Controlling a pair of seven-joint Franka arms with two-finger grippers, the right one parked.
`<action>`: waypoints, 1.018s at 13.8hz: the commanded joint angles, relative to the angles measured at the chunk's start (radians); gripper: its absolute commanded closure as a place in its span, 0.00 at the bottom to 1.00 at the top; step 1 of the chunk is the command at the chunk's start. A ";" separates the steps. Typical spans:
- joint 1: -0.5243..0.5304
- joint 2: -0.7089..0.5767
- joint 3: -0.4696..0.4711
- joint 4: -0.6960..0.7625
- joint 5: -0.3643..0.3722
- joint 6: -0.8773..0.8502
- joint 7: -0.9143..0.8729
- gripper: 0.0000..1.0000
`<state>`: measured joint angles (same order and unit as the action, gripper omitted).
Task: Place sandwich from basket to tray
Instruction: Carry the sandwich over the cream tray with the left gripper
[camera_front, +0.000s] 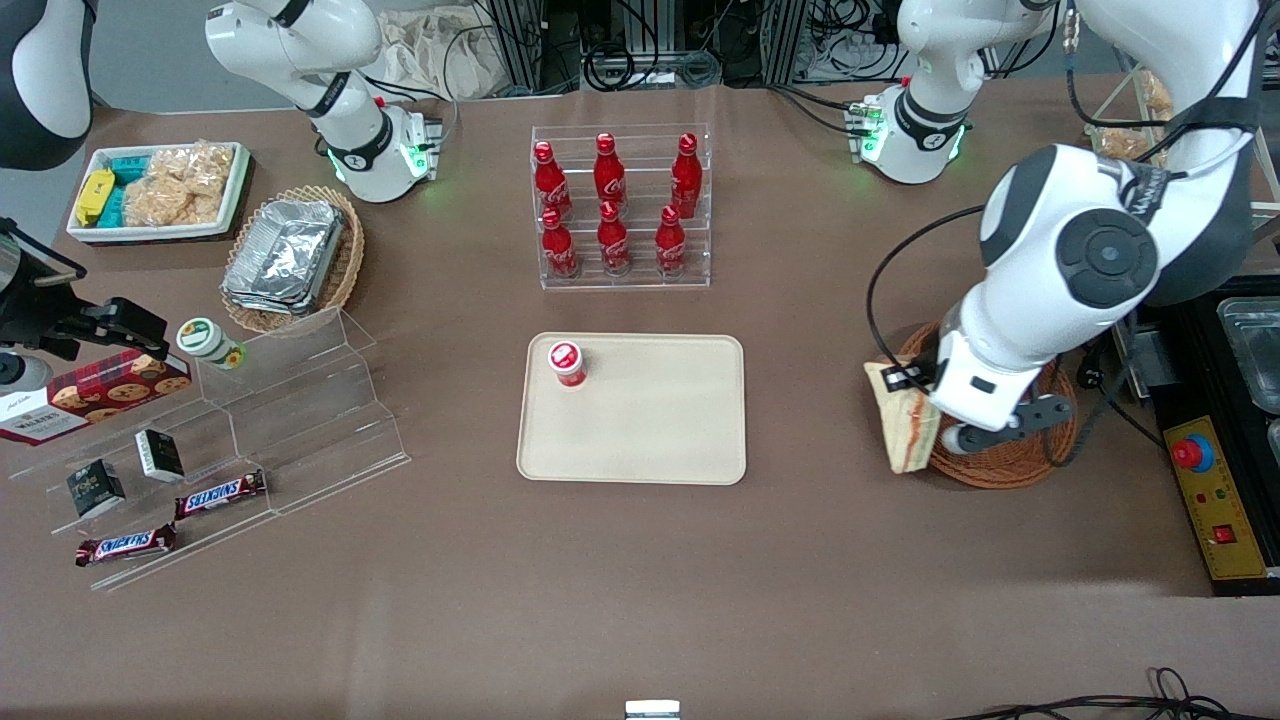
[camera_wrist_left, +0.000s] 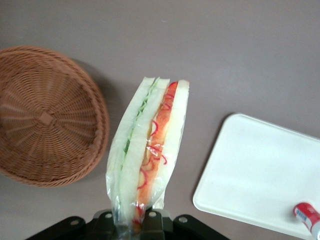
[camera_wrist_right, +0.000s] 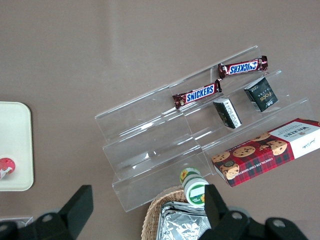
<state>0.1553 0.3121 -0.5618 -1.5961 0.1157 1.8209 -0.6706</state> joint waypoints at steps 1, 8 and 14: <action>-0.060 0.060 -0.001 0.068 -0.007 -0.025 0.031 1.00; -0.250 0.266 0.000 0.194 0.002 0.029 -0.018 1.00; -0.344 0.428 0.034 0.183 0.065 0.235 -0.114 1.00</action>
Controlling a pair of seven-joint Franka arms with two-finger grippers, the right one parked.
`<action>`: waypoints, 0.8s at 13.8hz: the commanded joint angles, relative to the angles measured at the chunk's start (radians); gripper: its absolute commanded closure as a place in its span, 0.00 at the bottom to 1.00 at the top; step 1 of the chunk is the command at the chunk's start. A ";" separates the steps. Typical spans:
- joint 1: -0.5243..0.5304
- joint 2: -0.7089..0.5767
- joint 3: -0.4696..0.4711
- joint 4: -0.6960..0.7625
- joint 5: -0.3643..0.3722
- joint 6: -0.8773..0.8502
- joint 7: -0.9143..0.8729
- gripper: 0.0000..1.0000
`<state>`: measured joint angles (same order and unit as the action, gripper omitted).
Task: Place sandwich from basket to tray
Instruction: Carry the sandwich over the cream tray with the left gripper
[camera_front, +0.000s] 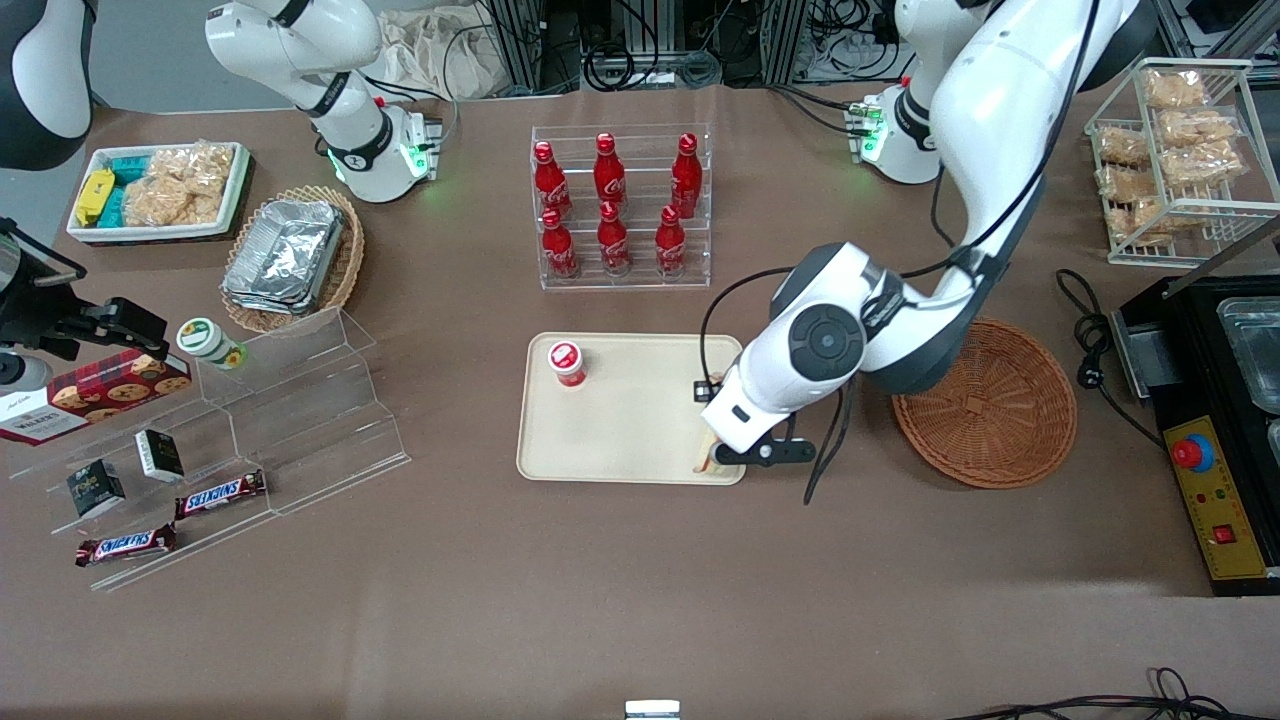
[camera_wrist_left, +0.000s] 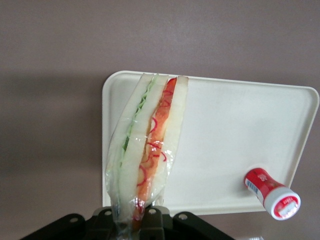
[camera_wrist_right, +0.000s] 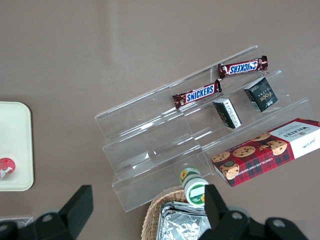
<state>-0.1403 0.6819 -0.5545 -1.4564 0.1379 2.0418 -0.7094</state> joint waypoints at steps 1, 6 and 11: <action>-0.061 0.077 0.028 0.042 0.060 0.015 -0.132 1.00; -0.071 0.105 0.028 0.025 0.089 0.031 -0.182 0.36; -0.067 0.087 0.027 0.019 0.089 0.012 -0.176 0.00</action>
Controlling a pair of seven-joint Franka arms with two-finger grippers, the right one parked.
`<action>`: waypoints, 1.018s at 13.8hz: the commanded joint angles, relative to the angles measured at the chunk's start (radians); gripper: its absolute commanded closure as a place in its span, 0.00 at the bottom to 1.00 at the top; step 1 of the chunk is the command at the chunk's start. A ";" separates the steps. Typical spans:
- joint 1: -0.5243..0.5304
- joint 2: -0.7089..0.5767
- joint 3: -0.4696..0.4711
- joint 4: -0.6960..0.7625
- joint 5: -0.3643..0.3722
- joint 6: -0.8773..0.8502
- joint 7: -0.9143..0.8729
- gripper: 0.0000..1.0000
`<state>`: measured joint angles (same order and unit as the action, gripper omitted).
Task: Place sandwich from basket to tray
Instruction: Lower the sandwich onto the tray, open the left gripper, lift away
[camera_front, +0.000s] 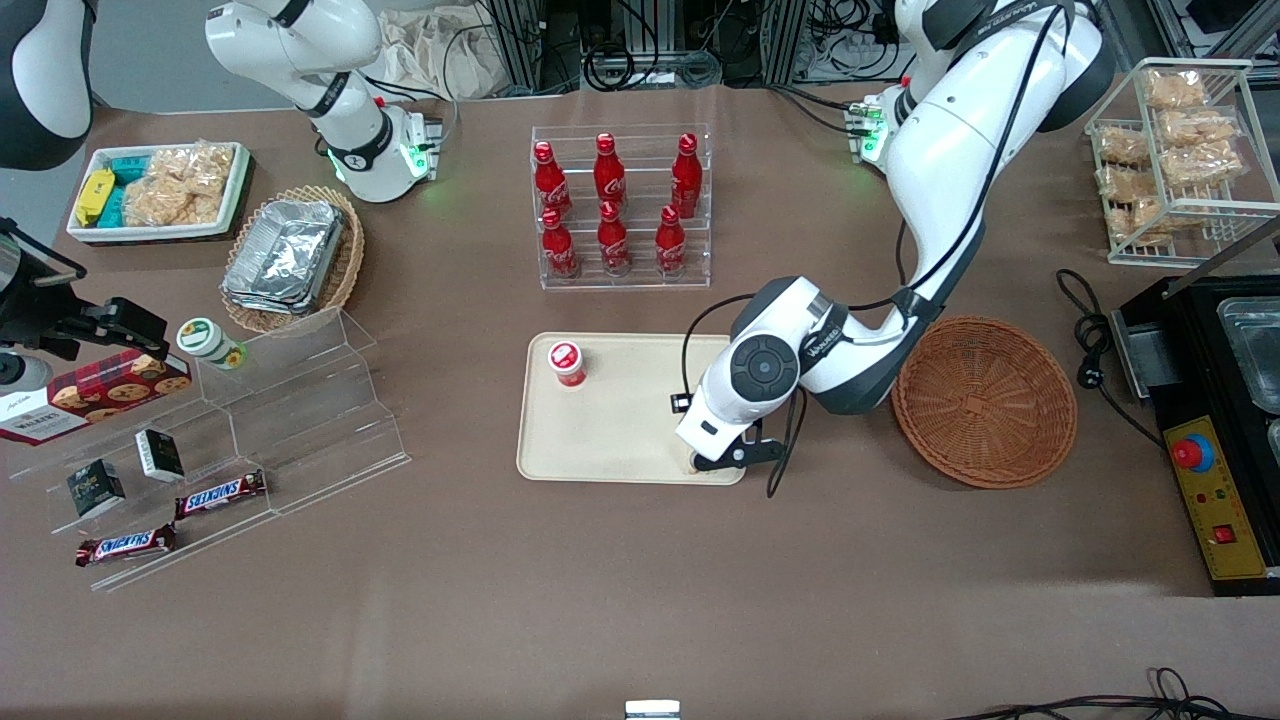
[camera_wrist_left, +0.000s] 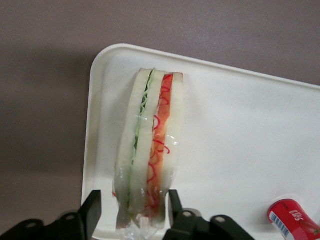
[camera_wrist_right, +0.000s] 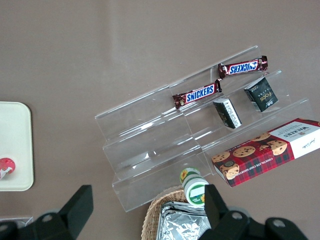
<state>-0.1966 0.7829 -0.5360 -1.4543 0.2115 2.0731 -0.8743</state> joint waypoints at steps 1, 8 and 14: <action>-0.007 -0.034 0.008 0.021 0.014 -0.040 -0.009 0.00; 0.158 -0.272 -0.013 -0.003 -0.029 -0.263 0.151 0.00; 0.250 -0.484 0.121 -0.026 -0.069 -0.444 0.609 0.00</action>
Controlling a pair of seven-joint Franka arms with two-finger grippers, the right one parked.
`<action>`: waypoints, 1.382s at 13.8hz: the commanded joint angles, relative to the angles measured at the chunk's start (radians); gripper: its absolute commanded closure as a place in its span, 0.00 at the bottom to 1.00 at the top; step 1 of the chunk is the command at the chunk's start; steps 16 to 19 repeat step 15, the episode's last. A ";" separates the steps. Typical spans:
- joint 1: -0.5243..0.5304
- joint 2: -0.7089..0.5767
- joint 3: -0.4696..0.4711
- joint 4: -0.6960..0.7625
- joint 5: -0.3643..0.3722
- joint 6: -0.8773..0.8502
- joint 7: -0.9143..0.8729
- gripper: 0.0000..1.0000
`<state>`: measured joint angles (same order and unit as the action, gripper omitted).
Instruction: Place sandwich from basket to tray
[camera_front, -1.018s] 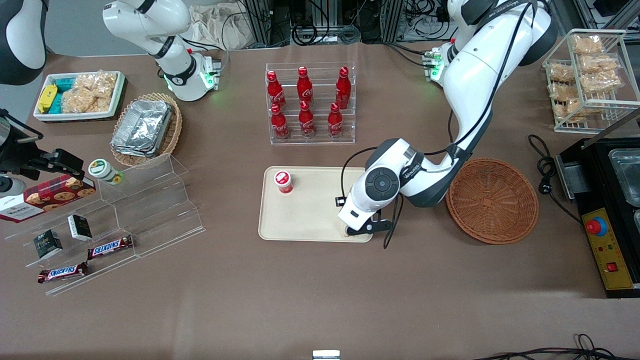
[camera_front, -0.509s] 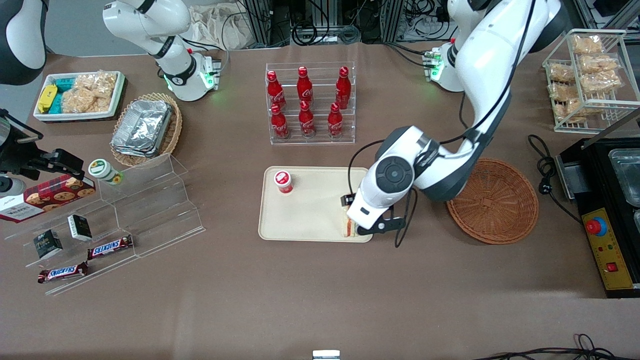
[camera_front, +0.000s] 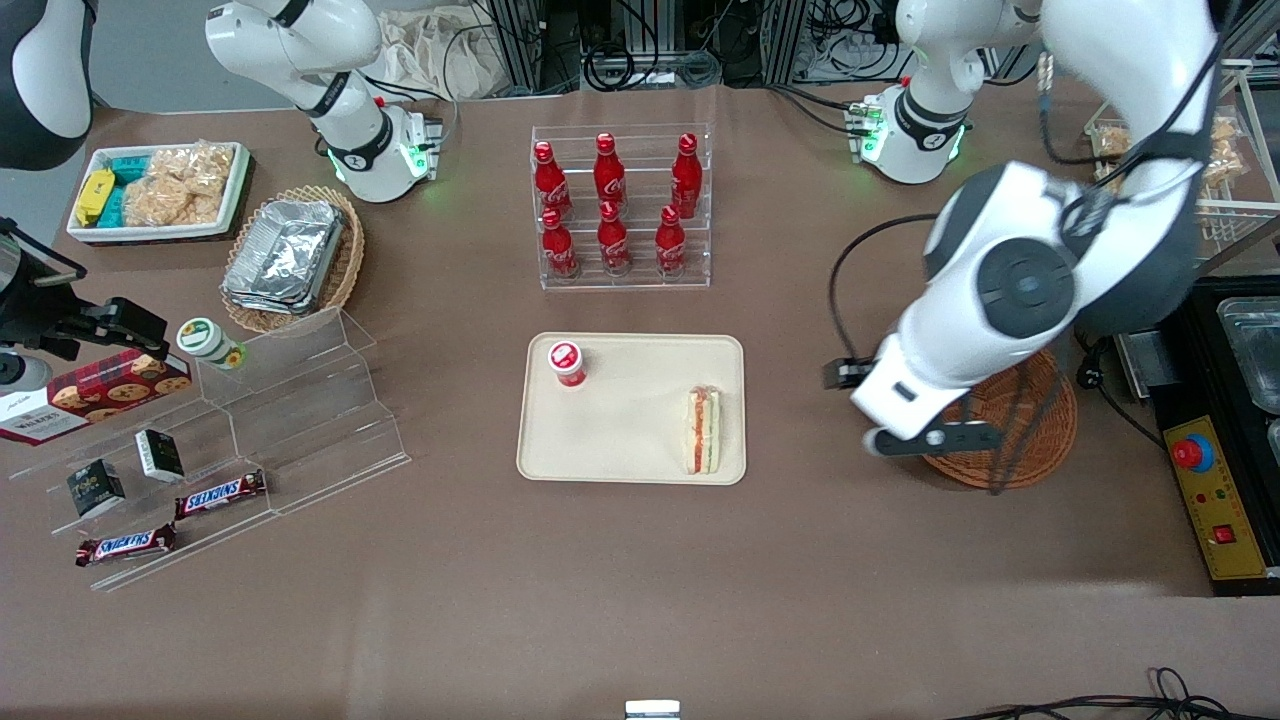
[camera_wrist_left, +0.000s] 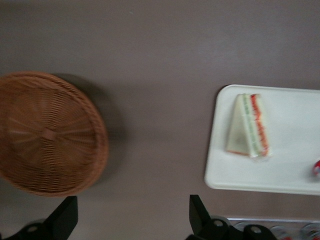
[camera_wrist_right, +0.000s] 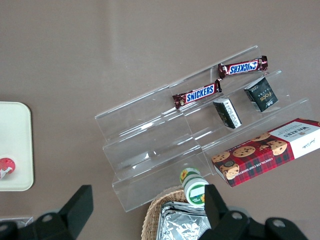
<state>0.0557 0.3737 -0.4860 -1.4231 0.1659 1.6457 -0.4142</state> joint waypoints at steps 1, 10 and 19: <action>-0.002 -0.097 0.104 -0.077 -0.052 -0.014 0.229 0.00; -0.014 -0.179 0.389 -0.122 -0.066 -0.017 0.805 0.00; -0.008 -0.162 0.389 -0.030 -0.045 -0.066 0.884 0.00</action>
